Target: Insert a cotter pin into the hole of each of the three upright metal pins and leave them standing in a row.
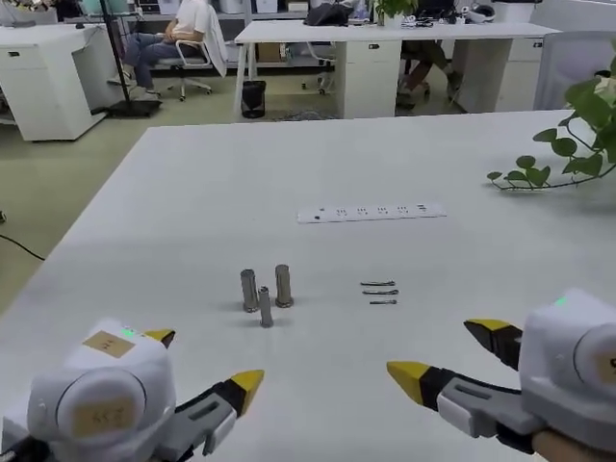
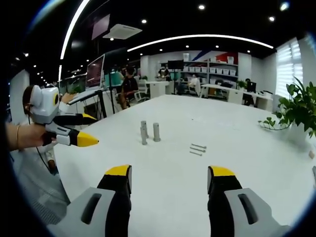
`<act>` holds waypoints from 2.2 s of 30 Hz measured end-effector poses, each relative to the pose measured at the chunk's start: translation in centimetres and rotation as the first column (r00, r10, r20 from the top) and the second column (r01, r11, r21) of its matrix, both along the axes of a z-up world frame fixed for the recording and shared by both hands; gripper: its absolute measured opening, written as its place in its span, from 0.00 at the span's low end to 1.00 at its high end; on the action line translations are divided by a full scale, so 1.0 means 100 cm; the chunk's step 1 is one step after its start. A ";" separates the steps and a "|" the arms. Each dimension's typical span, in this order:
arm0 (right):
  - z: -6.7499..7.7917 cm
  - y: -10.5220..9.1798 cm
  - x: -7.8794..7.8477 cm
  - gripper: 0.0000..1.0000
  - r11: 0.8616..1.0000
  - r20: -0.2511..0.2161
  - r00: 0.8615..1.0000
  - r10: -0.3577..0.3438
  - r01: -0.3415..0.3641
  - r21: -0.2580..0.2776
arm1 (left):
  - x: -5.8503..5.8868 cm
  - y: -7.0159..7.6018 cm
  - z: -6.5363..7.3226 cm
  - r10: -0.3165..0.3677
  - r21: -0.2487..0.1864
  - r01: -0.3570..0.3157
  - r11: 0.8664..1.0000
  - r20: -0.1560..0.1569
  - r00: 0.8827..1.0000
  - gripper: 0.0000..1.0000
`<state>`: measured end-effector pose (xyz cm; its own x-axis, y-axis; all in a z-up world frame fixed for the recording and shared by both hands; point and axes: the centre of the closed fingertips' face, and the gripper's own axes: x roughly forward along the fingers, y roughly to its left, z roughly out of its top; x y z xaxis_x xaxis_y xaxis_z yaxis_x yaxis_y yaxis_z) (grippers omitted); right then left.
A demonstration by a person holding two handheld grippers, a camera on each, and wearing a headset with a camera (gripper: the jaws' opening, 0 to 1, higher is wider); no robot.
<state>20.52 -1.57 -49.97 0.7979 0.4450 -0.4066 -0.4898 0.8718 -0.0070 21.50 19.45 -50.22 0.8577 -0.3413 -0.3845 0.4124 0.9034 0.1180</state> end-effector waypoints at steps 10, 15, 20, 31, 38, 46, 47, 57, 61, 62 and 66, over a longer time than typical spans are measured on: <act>-0.004 0.002 0.005 0.56 1.000 -0.024 1.000 0.016 -0.016 0.008 | 0.027 -0.010 -0.014 -0.054 -0.014 0.053 0.998 -0.028 0.998 0.49; -0.006 0.003 0.007 0.54 1.000 -0.041 0.999 0.025 -0.024 0.019 | 0.045 -0.016 -0.025 -0.085 -0.025 0.084 0.996 -0.045 0.995 0.40; -0.010 0.004 0.010 0.53 0.999 -0.056 0.998 0.035 -0.034 0.024 | 0.063 -0.023 -0.034 -0.108 -0.016 0.107 0.994 -0.049 0.993 0.39; -0.023 0.007 0.018 0.52 0.997 -0.108 0.993 0.040 -0.033 0.069 | 0.100 -0.034 -0.056 -0.154 0.002 0.154 0.988 -0.055 0.986 0.34; -0.028 0.009 0.020 0.51 0.997 -0.127 0.991 0.045 -0.037 0.066 | 0.119 -0.038 -0.066 -0.160 0.007 0.160 0.987 -0.056 0.986 0.31; -0.035 0.008 0.022 0.51 0.998 -0.137 0.990 0.034 -0.026 0.057 | 0.130 -0.042 -0.076 -0.164 -0.022 0.163 0.986 -0.075 0.984 0.23; -0.036 0.008 0.022 0.51 0.998 -0.140 0.990 0.032 -0.024 0.057 | 0.131 -0.043 -0.077 -0.166 -0.026 0.164 0.986 -0.074 0.983 0.21; -0.042 0.002 0.023 0.51 0.999 -0.147 0.989 0.019 -0.013 0.040 | 0.136 -0.045 -0.080 -0.163 -0.018 0.163 0.987 -0.070 0.984 0.07; -0.045 0.001 0.023 0.51 0.999 -0.151 0.988 0.015 -0.010 0.035 | 0.137 -0.045 -0.079 -0.166 -0.017 0.165 0.986 -0.067 0.984 0.07; -0.045 0.001 0.024 0.51 0.999 -0.152 0.988 0.016 -0.010 0.034 | 0.137 -0.045 -0.079 -0.163 -0.018 0.163 0.987 -0.068 0.984 0.07; -0.046 0.003 0.024 0.51 0.999 -0.150 0.989 0.013 -0.008 0.033 | 0.137 -0.045 -0.079 -0.155 -0.032 0.153 0.988 -0.069 0.986 0.06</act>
<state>22.90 -1.29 -54.54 0.7241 0.4678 -0.5068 -0.4919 0.8653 0.0958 35.19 14.94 -58.17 0.7649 -0.4778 -0.4320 0.5531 0.8309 0.0605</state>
